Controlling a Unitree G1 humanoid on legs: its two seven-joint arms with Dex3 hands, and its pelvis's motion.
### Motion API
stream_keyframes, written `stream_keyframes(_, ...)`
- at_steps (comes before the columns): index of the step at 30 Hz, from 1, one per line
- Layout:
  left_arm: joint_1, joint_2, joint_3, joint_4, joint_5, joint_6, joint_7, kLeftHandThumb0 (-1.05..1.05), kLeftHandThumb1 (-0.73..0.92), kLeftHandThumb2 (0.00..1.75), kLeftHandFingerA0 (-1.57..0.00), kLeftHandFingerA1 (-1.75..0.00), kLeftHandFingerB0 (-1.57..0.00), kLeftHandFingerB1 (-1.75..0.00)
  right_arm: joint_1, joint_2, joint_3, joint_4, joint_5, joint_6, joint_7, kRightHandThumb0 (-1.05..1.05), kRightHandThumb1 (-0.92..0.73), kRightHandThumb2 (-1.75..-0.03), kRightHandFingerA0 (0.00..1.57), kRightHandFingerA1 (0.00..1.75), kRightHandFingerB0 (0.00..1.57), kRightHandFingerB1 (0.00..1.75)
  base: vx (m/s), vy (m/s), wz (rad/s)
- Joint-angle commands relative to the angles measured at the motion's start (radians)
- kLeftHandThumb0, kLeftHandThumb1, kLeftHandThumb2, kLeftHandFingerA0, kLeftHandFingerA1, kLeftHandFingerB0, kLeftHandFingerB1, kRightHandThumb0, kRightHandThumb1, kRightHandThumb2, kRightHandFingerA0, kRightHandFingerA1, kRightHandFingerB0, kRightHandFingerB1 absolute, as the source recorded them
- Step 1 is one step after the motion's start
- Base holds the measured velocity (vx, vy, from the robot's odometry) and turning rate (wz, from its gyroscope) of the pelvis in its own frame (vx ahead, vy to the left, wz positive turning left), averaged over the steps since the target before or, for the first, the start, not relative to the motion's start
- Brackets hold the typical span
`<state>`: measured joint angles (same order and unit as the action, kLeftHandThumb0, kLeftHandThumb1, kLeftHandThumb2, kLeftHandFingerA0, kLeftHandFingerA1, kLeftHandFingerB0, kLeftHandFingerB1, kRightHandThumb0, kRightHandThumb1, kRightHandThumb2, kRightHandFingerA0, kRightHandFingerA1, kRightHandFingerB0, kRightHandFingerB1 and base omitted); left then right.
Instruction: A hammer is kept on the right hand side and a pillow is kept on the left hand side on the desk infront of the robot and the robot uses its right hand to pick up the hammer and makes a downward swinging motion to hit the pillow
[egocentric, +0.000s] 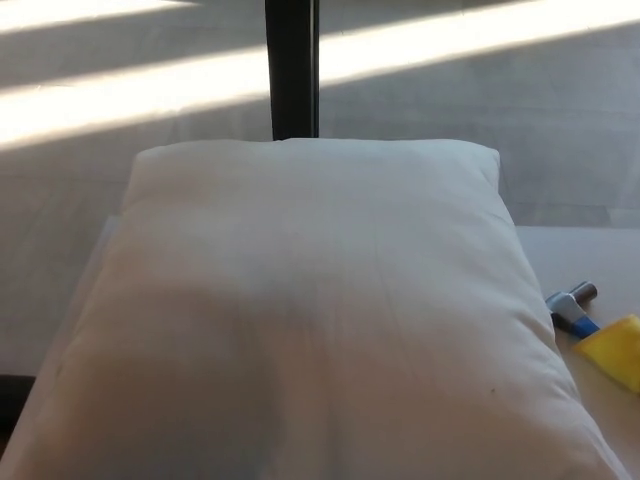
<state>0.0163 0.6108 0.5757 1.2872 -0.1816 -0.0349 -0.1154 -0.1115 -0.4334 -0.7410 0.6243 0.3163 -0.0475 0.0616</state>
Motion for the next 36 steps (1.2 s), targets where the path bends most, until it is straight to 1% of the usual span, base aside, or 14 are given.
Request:
stream_keyframes(1,0.016,0.014,0.016,0.006,-0.036,0.004,-0.004,-0.58,0.59,0.58,-0.73,-0.65,-0.71,-0.55,-0.085,-0.041,0.135,-0.346,-0.039,0.050,0.000,-0.77,-0.58,-0.95,0.05,0.26,0.04,0.23,0.00,0.000,0.00)
stream_keyframes(2,0.015,0.013,0.019,0.007,-0.038,0.003,-0.001,-0.58,0.59,0.58,-0.74,-0.65,-0.71,-0.55,-0.094,-0.051,0.170,-0.370,-0.087,0.055,-0.018,-0.80,-0.74,-0.62,0.04,0.30,0.04,0.25,0.00,0.000,0.00)
stream_keyframes(3,0.027,0.009,0.020,0.008,-0.039,-0.001,-0.003,-0.58,0.59,0.58,-0.74,-0.65,-0.71,-0.55,-0.083,-0.053,0.174,-0.383,-0.090,0.060,-0.018,-0.80,-0.74,-0.62,0.04,0.30,0.04,0.25,0.00,0.000,0.00)
stream_keyframes(4,0.028,0.009,0.020,0.007,-0.039,-0.002,-0.007,-0.57,0.60,0.58,-0.71,-0.66,-0.69,-0.54,-0.090,-0.086,0.248,-0.421,-0.198,0.075,-0.037,-0.82,-0.57,-1.00,0.03,0.20,0.04,0.19,0.00,0.000,0.00)
stream_keyframes(8,0.034,0.008,0.017,0.001,-0.037,-0.003,-0.016,-0.56,0.63,0.59,-0.70,-0.62,-0.65,-0.52,-0.126,-0.112,0.358,-0.439,-0.316,0.072,-0.056,-0.95,-0.60,-0.96,0.00,0.04,0.10,0.12,0.00,0.000,0.00)
stream_keyframes(15,0.048,0.021,0.022,0.005,-0.038,-0.002,-0.010,-0.57,0.63,0.59,-0.72,-0.62,-0.62,-0.49,-0.238,-0.150,0.604,-0.308,-0.521,0.037,-0.067,-0.95,-0.59,-0.96,0.02,0.20,0.12,0.11,0.00,0.000,0.00)
stream_keyframes(21,0.062,0.015,0.022,0.002,-0.040,-0.007,-0.021,-0.56,0.63,0.59,-0.68,-0.64,-0.63,-0.52,-0.215,-0.169,0.680,-0.244,-0.567,-0.028,-0.080,-0.96,-0.59,-0.98,0.00,0.10,0.02,0.04,0.00,0.000,0.00)
stream_keyframes(22,0.059,0.019,0.016,0.002,-0.033,-0.007,-0.021,-0.57,0.63,0.59,-0.69,-0.63,-0.66,-0.53,-0.207,-0.175,0.709,-0.253,-0.577,-0.028,-0.052,-0.91,-0.71,-0.62,0.00,0.22,0.00,0.19,0.00,0.000,0.00)
stream_keyframes(23,0.061,0.021,0.020,-0.003,-0.037,-0.007,-0.025,-0.58,0.62,0.59,-0.70,-0.63,-0.64,-0.51,-0.204,-0.187,0.755,-0.270,-0.614,-0.004,-0.029,-0.99,-0.61,-1.00,0.00,0.14,0.00,0.05,0.00,0.000,0.00)
stream_keyframes(26,0.057,0.021,0.021,-0.002,-0.038,0.000,-0.015,-0.58,0.62,0.59,-0.71,-0.62,-0.64,-0.50,-0.197,-0.195,0.804,-0.284,-0.625,0.024,0.003,-0.88,-0.51,-0.76,0.00,0.29,0.07,0.23,0.00,0.000,0.00)
stream_keyframes(30,0.066,0.016,0.022,0.005,-0.039,-0.009,-0.027,-0.56,0.63,0.59,-0.69,-0.63,-0.64,-0.51,-0.203,-0.194,0.849,-0.264,-0.588,0.077,0.066,-0.84,-0.52,-0.92,0.03,0.22,0.09,0.24,0.00,0.000,0.00)
stream_keyframes(31,0.071,0.015,0.020,0.004,-0.037,-0.010,-0.028,-0.58,0.62,0.59,-0.69,-0.63,-0.65,-0.51,-0.214,-0.190,0.864,-0.233,-0.586,0.080,0.069,-0.80,-0.65,-0.60,0.01,0.37,0.11,0.26,0.00,0.000,0.00)
stream_keyframes(32,0.071,0.015,0.019,0.002,-0.037,-0.007,-0.027,-0.58,0.63,0.59,-0.68,-0.62,-0.64,-0.51,-0.219,-0.188,0.868,-0.223,-0.578,0.087,0.073,-0.86,-0.53,-0.92,0.04,0.25,0.12,0.30,0.00,0.000,0.00)
stream_keyframes(36,0.071,0.012,0.016,-0.003,-0.038,-0.005,-0.012,-0.57,0.63,0.59,-0.72,-0.64,-0.64,-0.51,-0.253,-0.179,0.891,-0.166,-0.559,0.102,0.075,-0.79,-0.50,-0.87,0.03,0.40,0.11,0.41,0.00,0.000,0.00)
